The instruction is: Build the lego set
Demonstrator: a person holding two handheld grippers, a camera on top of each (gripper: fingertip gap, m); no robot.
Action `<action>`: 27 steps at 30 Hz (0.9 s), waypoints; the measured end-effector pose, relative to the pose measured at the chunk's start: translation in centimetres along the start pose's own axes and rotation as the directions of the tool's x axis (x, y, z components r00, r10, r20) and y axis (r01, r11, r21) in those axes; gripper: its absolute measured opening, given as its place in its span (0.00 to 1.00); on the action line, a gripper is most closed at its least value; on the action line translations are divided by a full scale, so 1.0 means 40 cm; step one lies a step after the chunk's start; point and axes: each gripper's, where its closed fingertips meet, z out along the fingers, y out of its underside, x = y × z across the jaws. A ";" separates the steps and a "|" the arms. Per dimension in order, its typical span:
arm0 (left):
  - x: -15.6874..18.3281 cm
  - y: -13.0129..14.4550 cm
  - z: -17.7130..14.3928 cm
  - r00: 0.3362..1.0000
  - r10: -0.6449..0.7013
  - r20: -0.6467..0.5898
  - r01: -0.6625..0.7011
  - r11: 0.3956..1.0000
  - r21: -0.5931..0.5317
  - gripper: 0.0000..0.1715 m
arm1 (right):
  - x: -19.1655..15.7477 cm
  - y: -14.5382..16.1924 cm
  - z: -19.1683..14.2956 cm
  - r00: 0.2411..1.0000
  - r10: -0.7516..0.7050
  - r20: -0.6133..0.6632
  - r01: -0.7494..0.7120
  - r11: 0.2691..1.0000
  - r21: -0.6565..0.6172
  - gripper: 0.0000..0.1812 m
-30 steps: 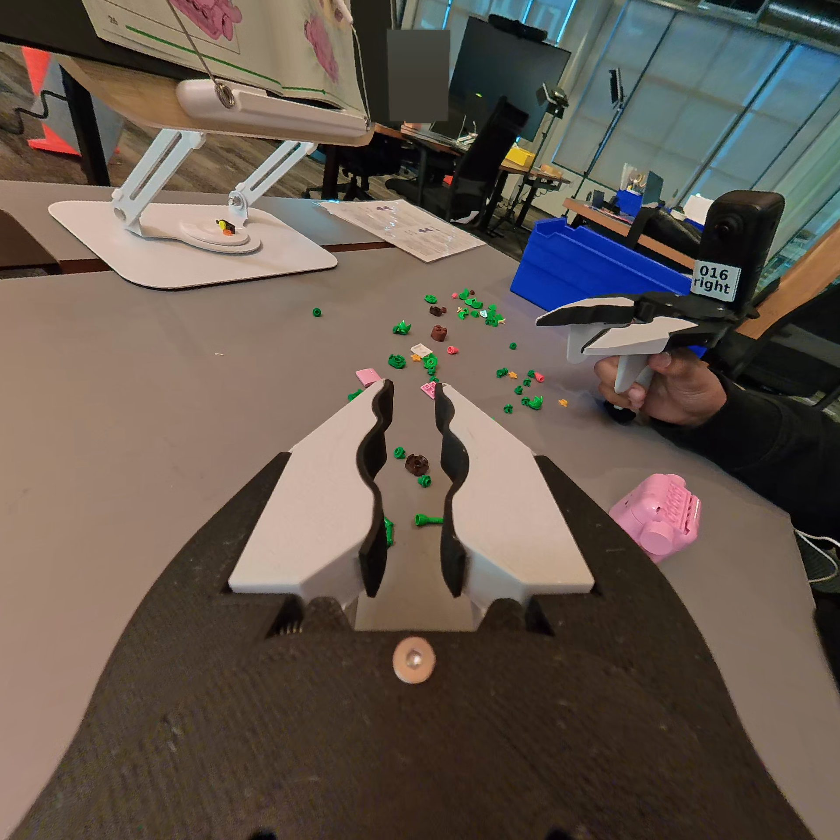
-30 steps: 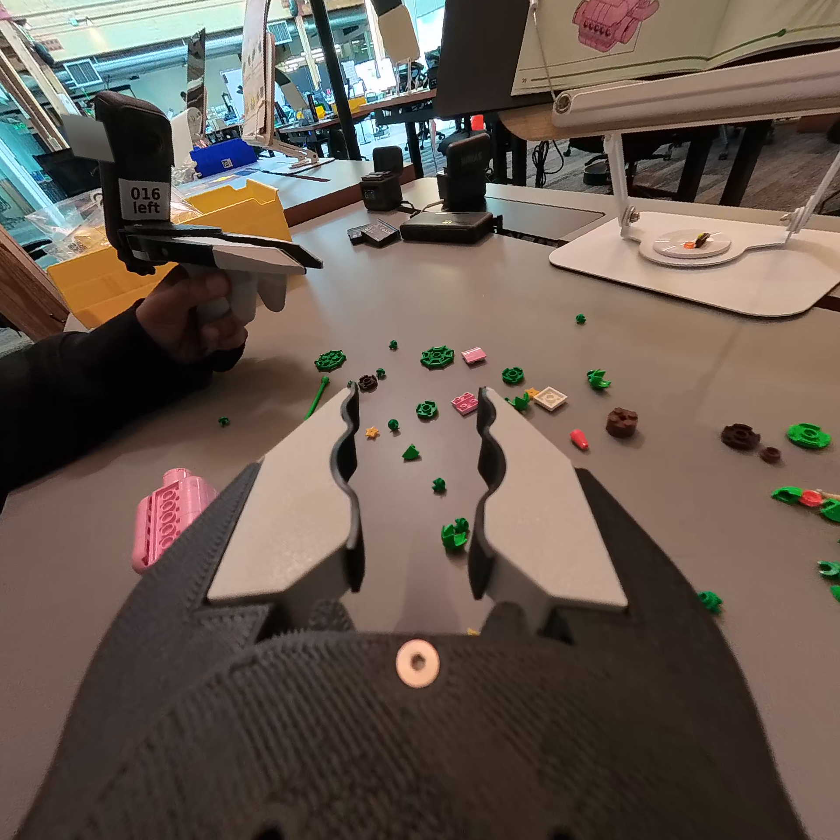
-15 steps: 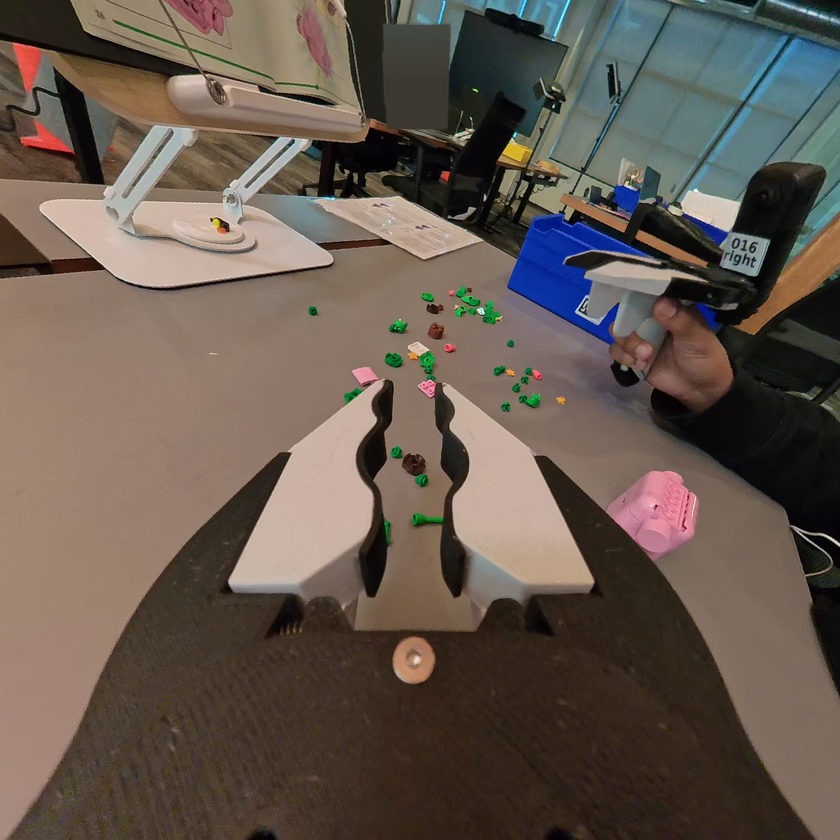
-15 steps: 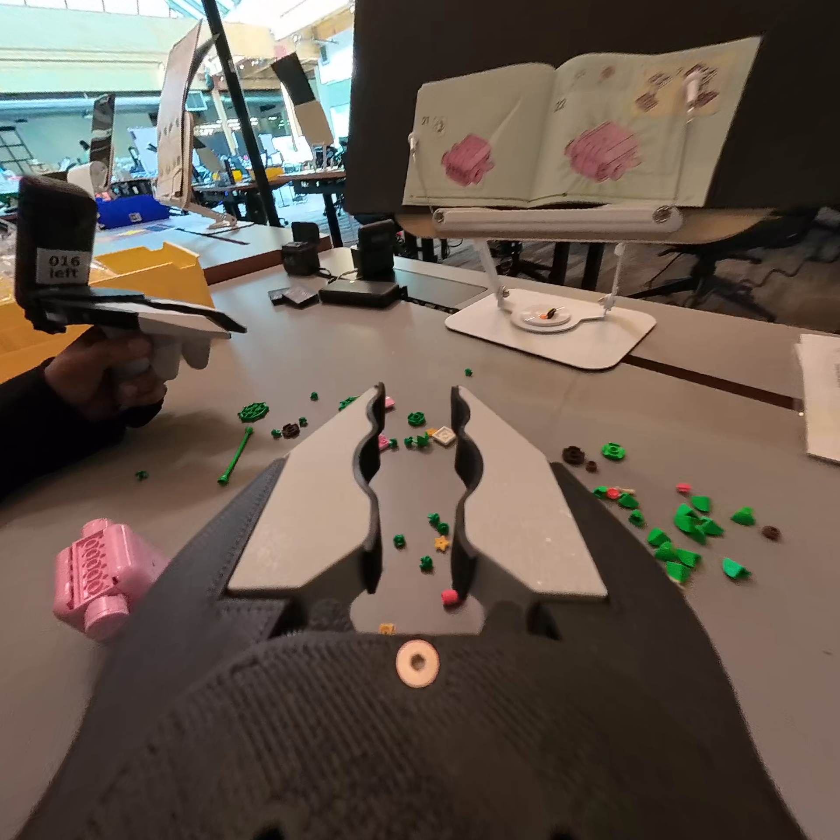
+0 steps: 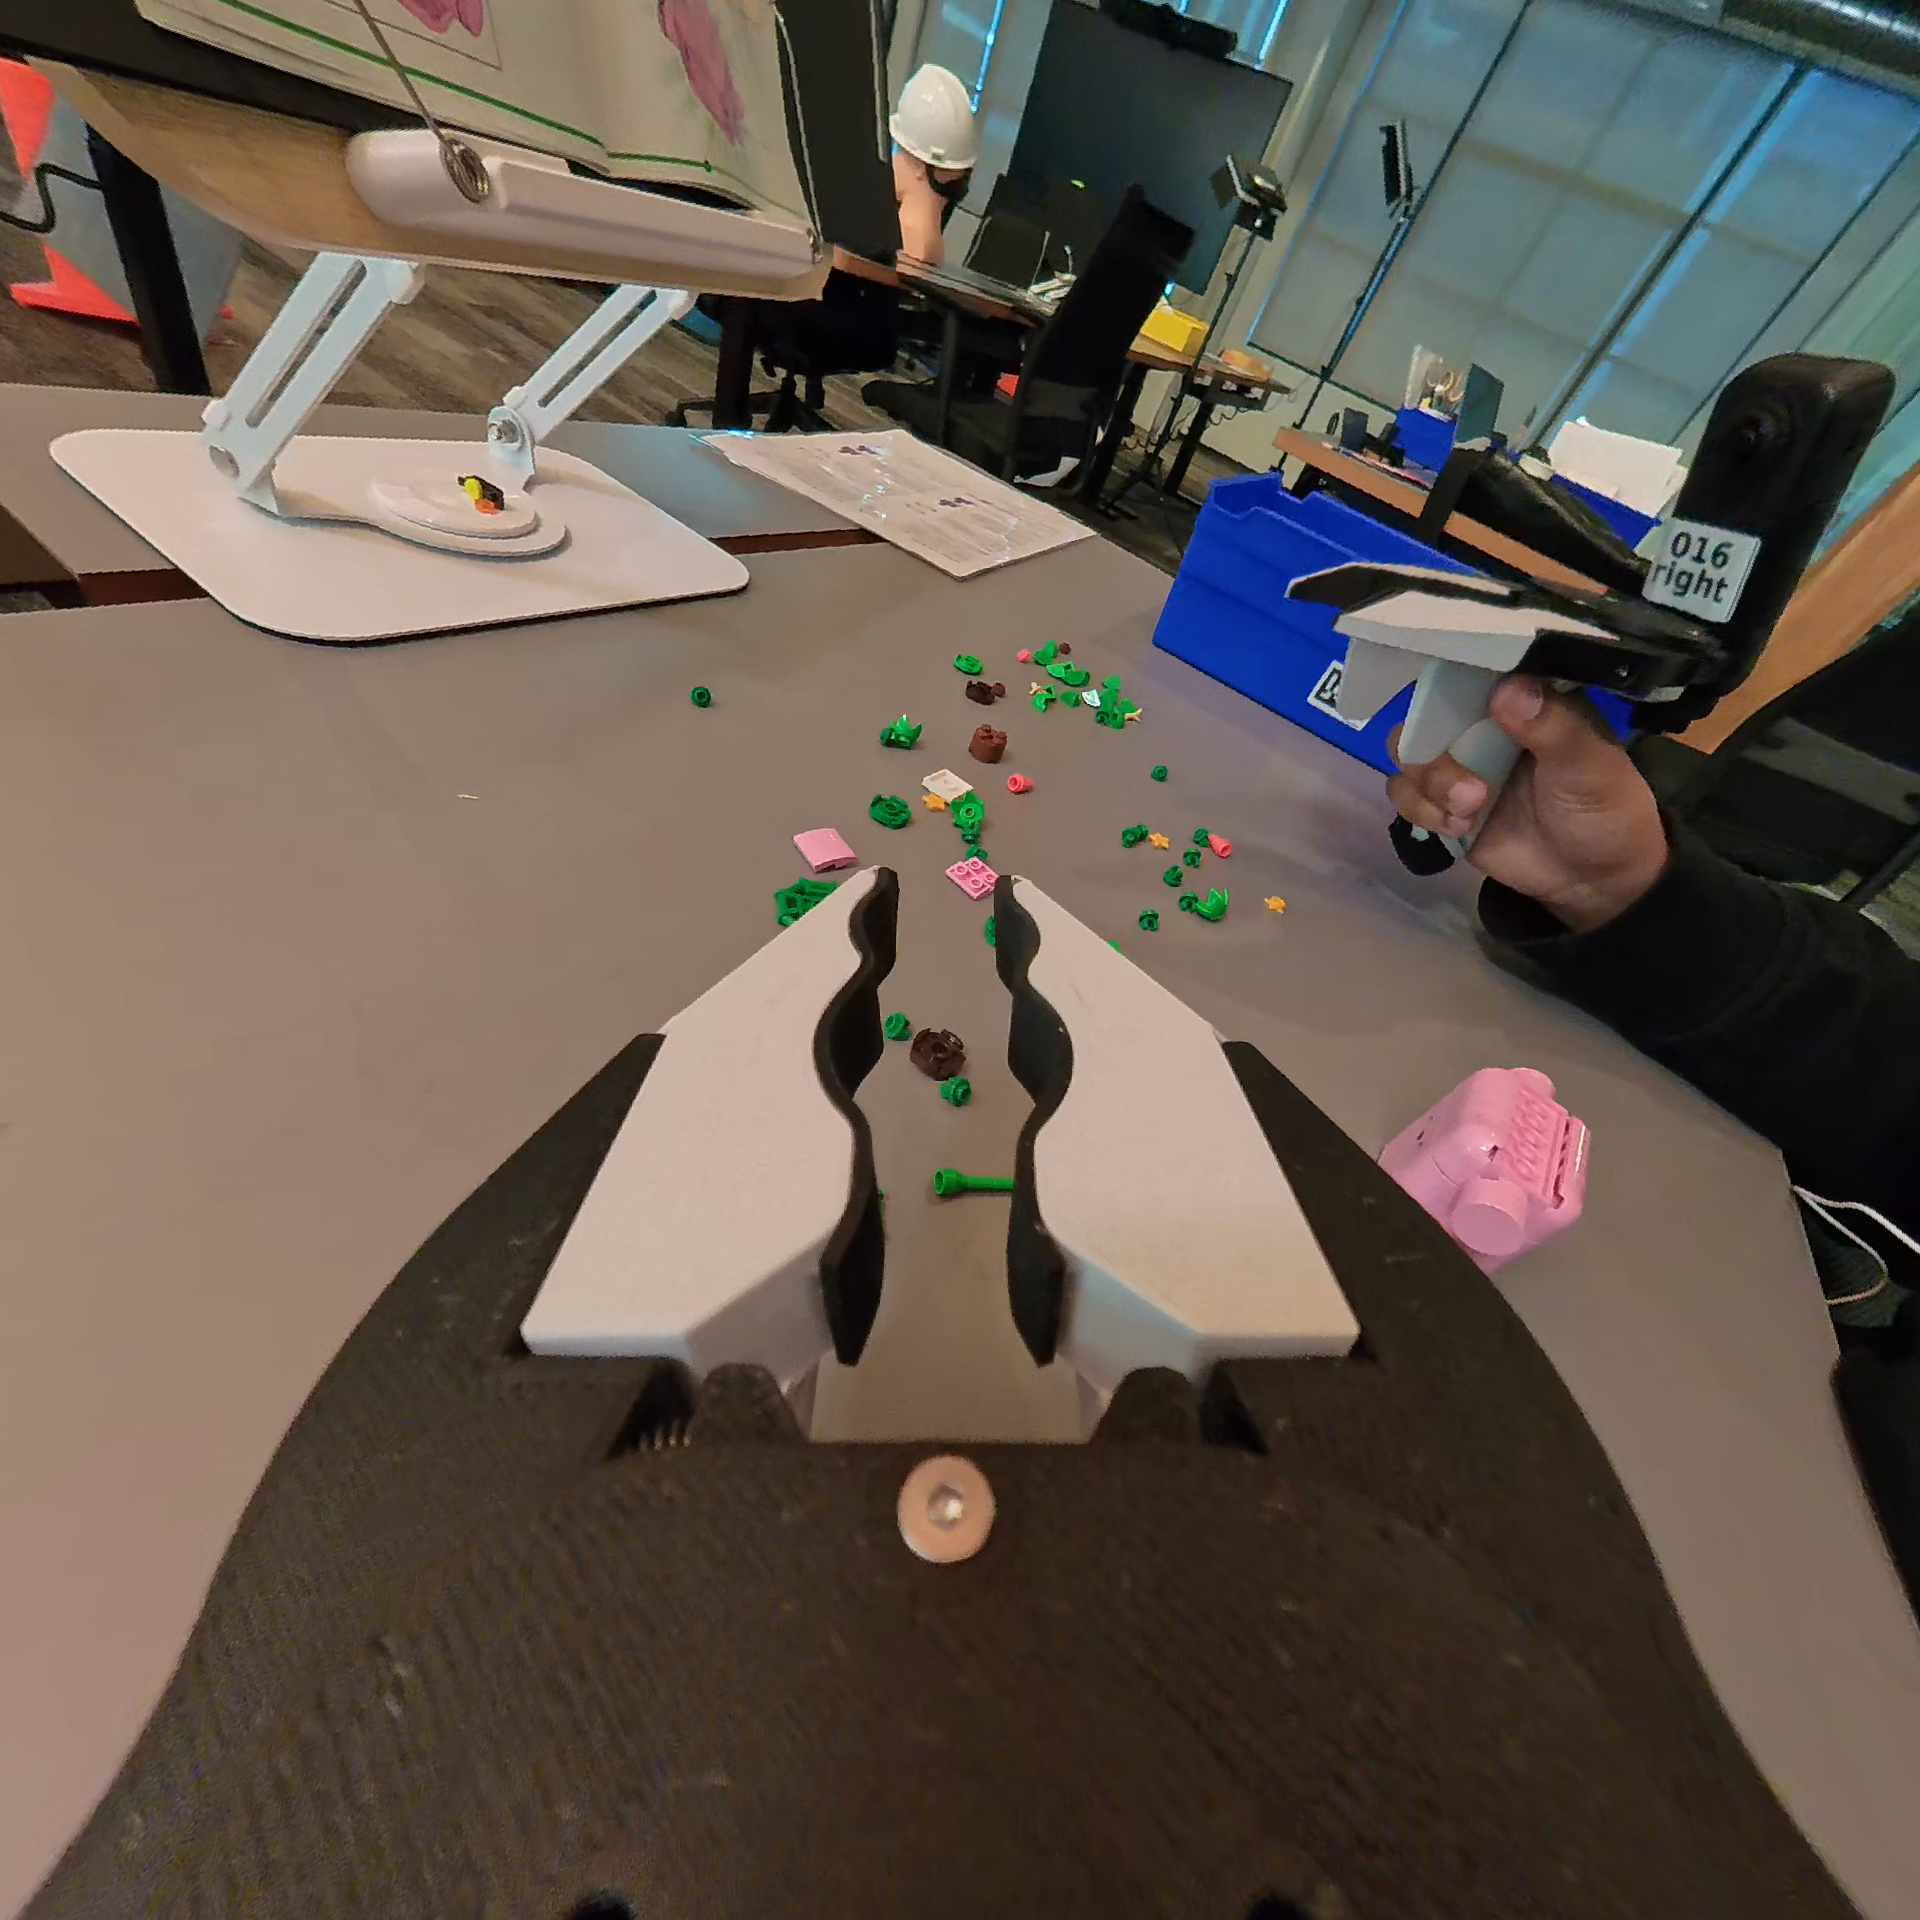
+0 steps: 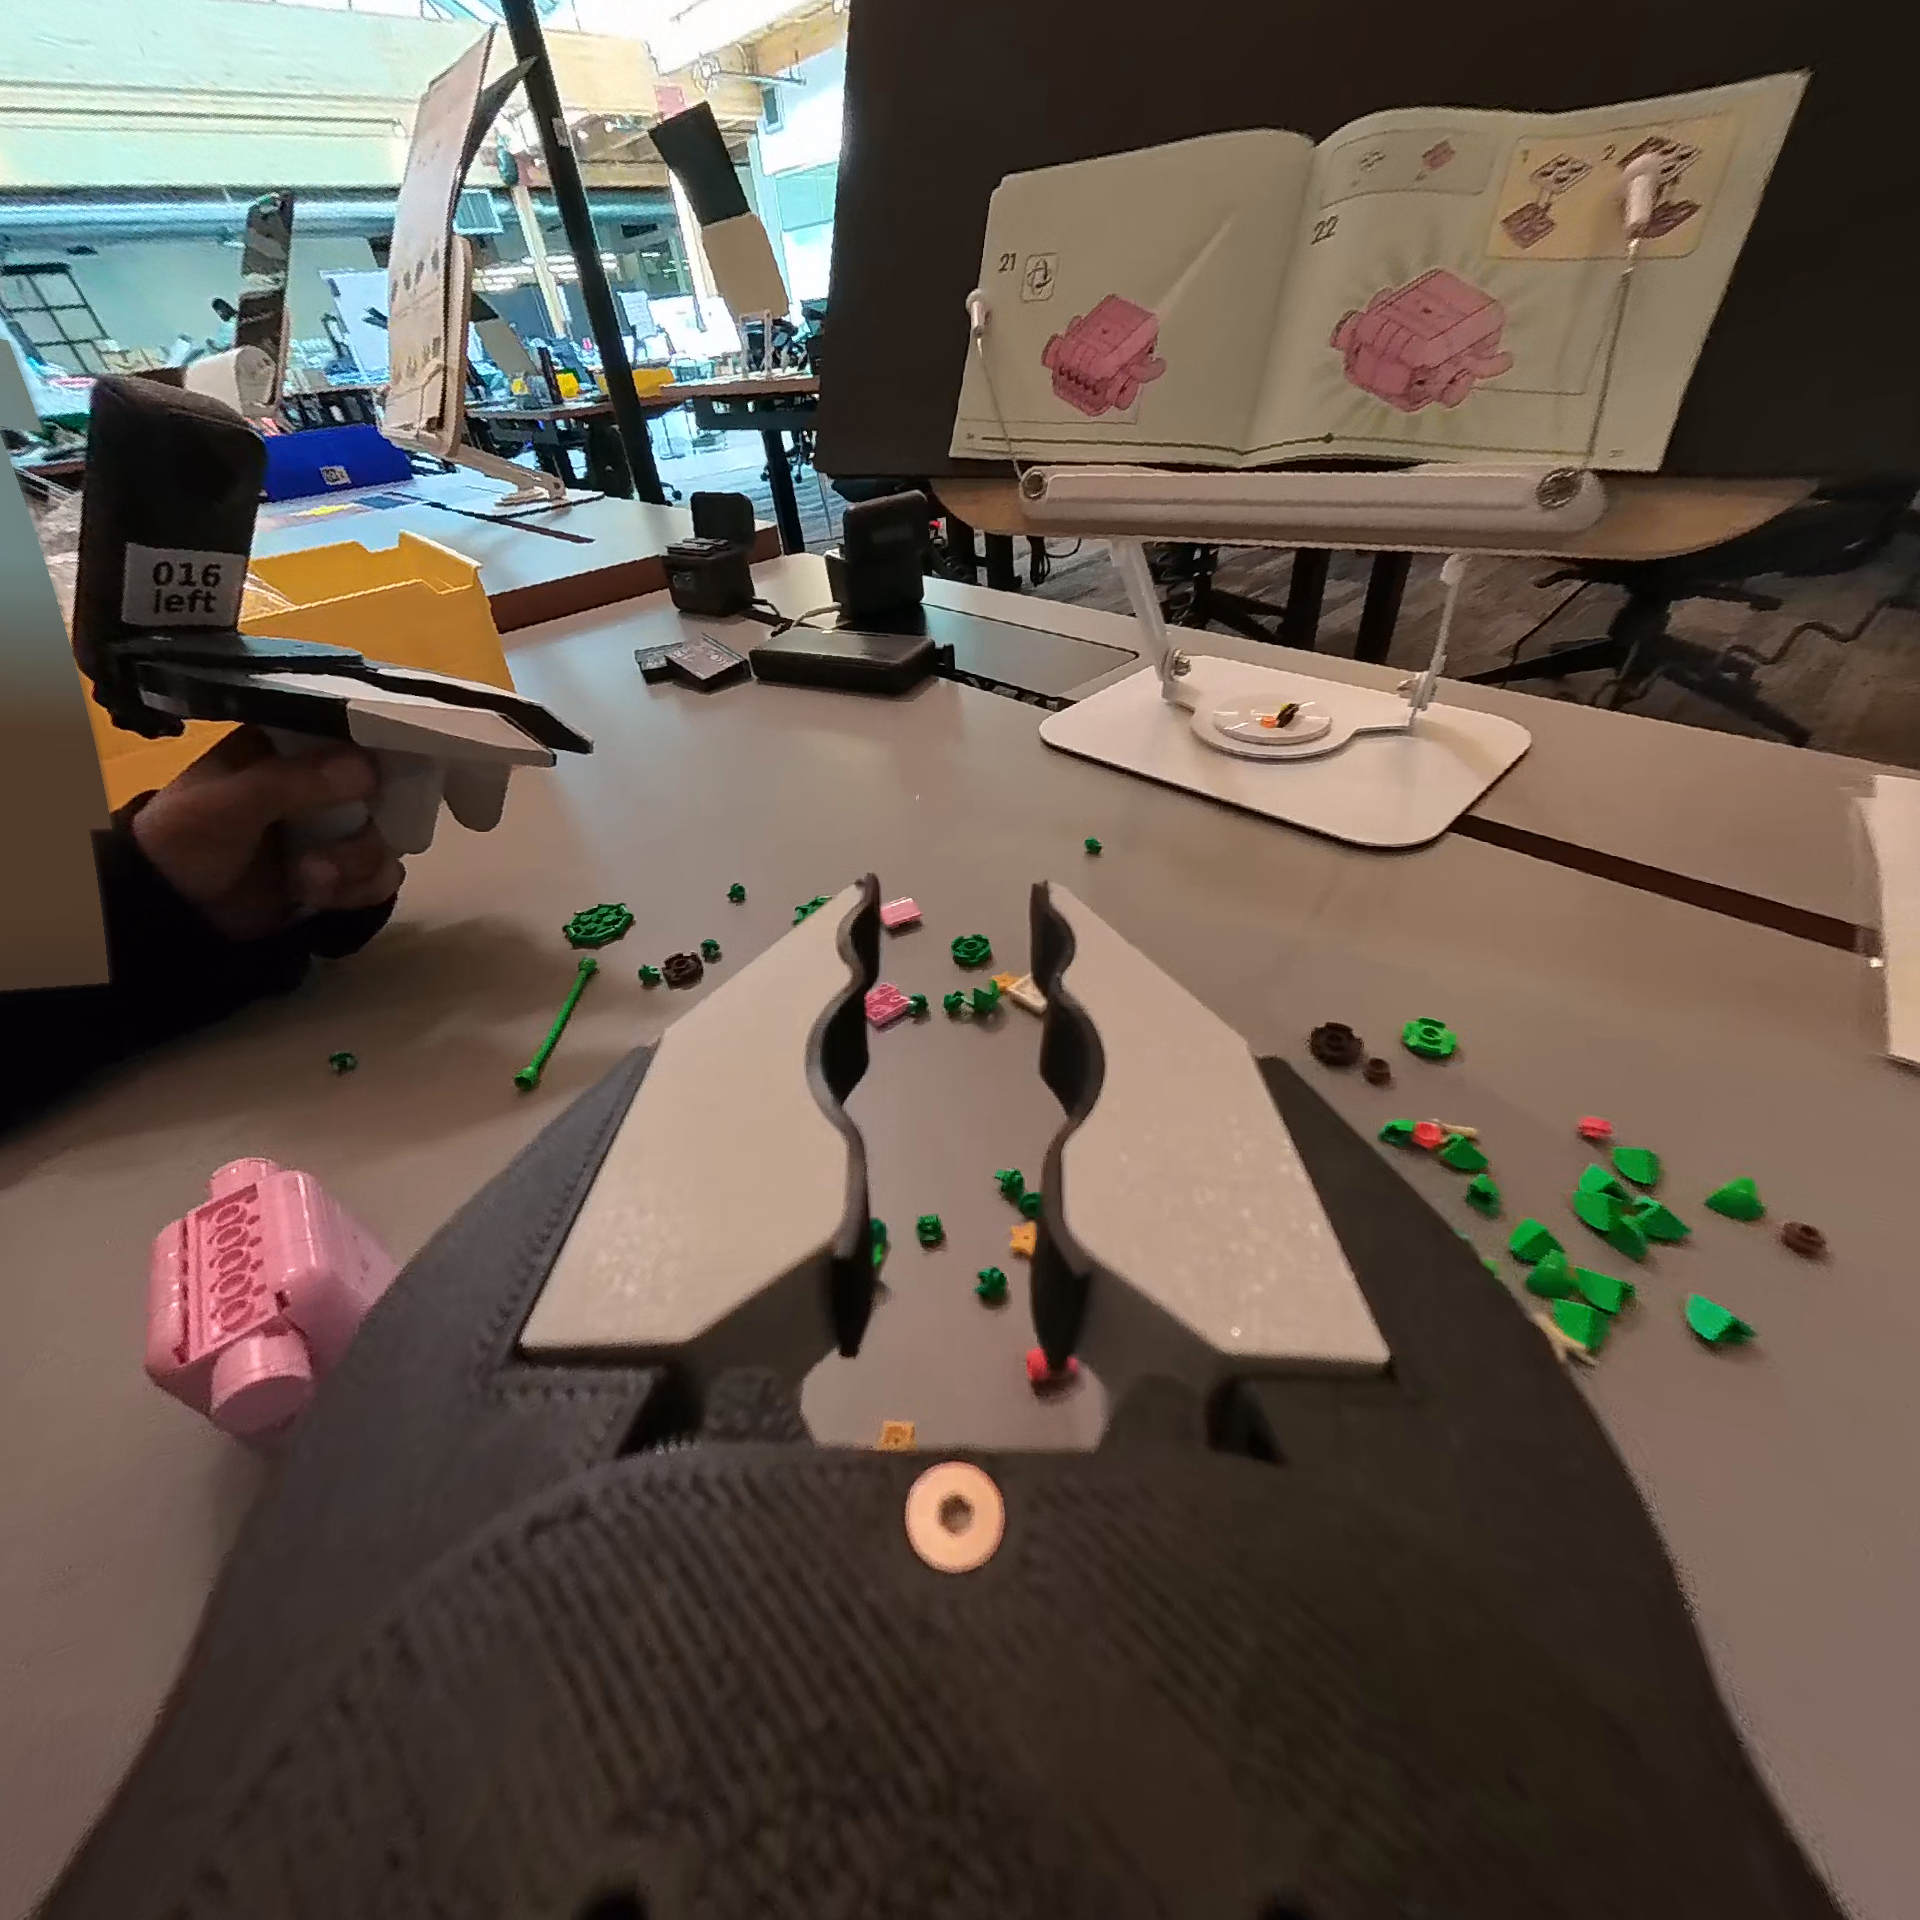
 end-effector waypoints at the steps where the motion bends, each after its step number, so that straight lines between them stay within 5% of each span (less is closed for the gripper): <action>1: 0.001 0.000 0.001 1.000 -0.001 -0.002 0.001 1.000 -0.001 0.08 | -0.006 0.004 0.003 1.000 0.009 0.011 -0.009 1.000 -0.004 0.15; 27: 0.005 0.009 0.006 1.000 -0.008 -0.012 0.008 1.000 -0.014 0.08 | -0.087 0.095 0.057 0.991 0.037 0.131 -0.019 0.991 -0.131 0.15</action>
